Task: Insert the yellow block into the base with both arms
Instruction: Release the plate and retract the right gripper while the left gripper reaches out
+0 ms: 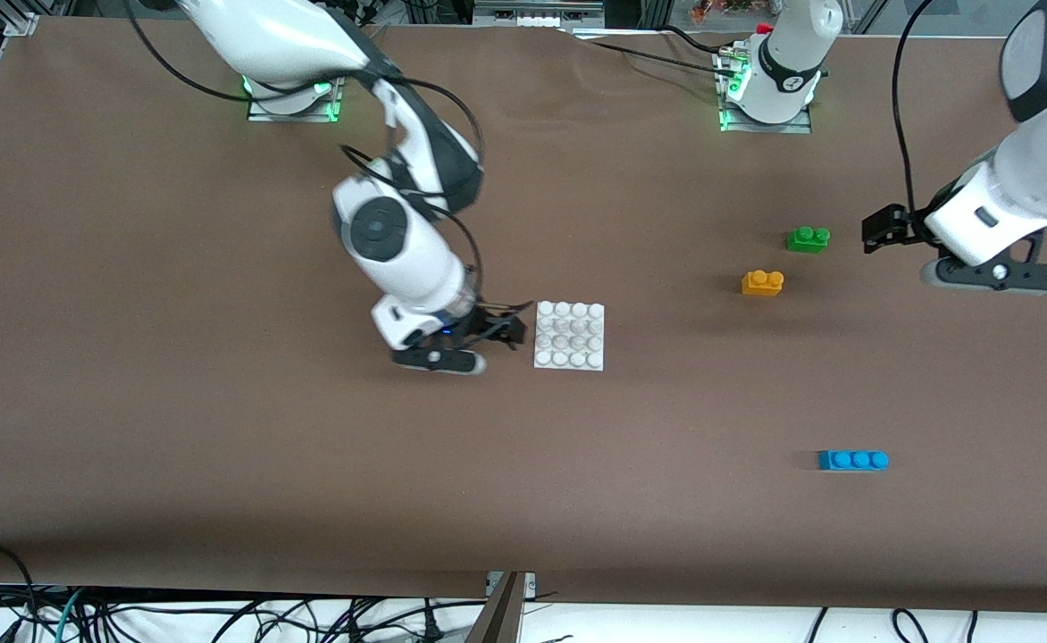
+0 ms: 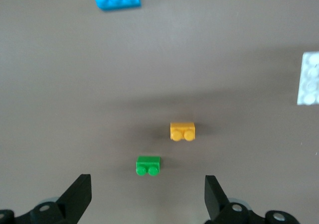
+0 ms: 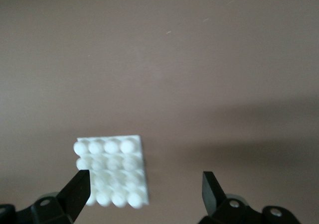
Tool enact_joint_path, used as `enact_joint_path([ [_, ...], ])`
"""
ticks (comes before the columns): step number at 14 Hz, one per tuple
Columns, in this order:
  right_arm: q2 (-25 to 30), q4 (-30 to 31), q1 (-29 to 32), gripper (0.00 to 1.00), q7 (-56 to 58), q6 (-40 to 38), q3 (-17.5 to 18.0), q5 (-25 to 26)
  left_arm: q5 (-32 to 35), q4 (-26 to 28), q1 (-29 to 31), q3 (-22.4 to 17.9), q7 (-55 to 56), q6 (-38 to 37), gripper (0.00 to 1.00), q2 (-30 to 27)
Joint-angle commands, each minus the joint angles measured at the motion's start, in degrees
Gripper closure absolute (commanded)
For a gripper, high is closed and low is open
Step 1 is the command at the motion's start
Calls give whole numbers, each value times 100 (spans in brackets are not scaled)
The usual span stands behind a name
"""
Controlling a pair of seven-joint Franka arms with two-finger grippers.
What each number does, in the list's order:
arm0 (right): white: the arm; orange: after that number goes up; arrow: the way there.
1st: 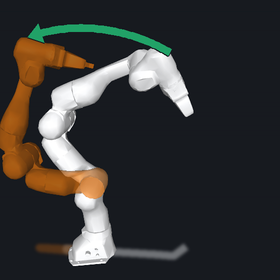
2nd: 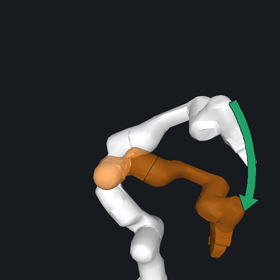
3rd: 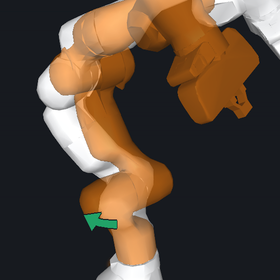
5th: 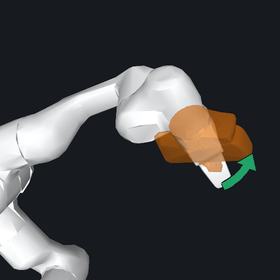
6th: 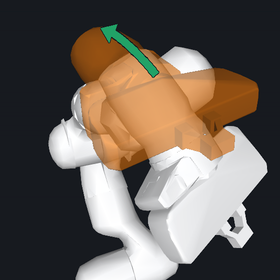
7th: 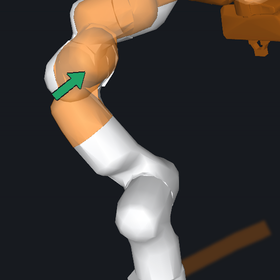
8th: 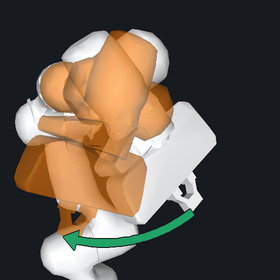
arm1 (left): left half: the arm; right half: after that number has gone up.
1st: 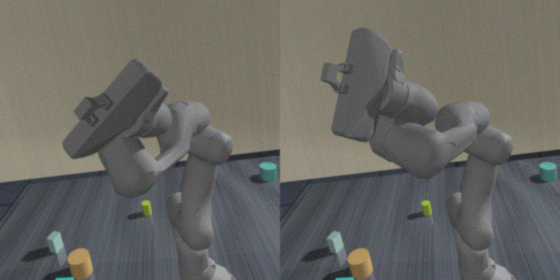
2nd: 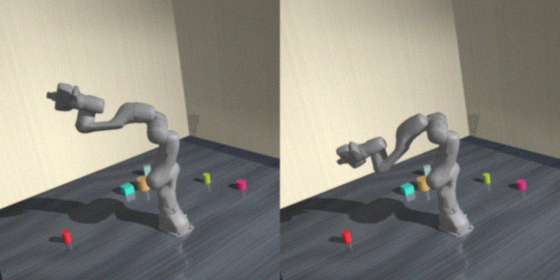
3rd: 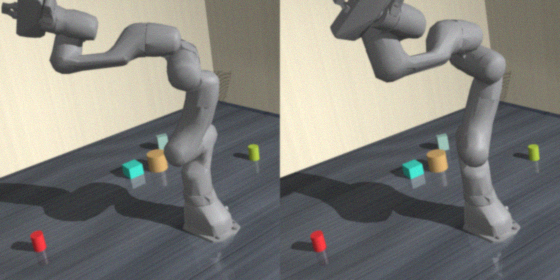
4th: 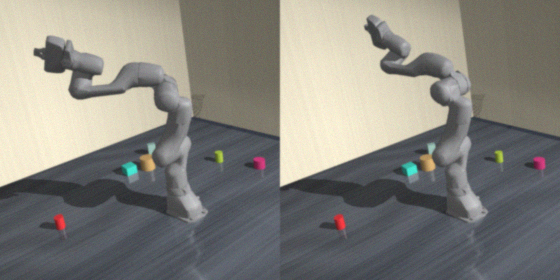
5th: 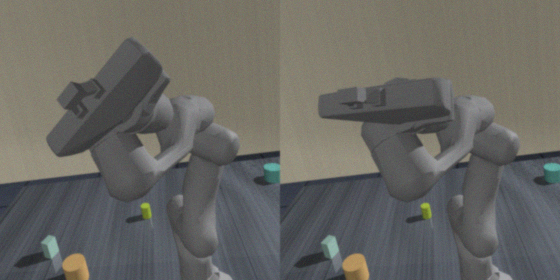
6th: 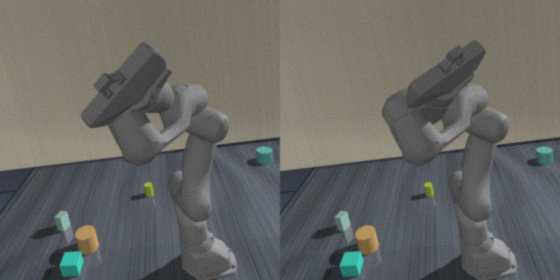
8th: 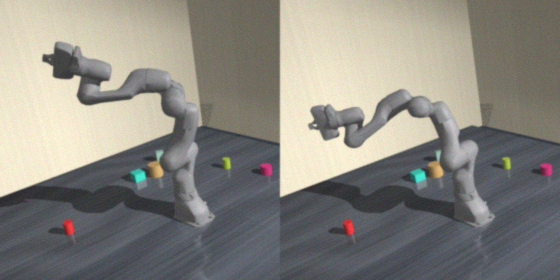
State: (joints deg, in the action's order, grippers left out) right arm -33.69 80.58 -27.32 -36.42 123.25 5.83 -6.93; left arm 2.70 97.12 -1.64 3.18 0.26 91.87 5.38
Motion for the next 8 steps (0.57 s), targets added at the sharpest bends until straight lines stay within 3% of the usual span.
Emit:
enact_joint_path([
  [1, 1449, 811, 954, 1, 1202, -1341, 138, 34, 55, 33, -73, 95, -9, 39, 0, 725],
  [4, 2321, 828, 1842, 1, 2355, -2610, 138, 104, 55, 1419, -12, 104, -9, 2021, 0, 693],
  [8, 3297, 1187, 2406, 1, 2982, -3271, 103, 543, 46, 3168, 14, 104, 61, 4220, 0, 613],
])
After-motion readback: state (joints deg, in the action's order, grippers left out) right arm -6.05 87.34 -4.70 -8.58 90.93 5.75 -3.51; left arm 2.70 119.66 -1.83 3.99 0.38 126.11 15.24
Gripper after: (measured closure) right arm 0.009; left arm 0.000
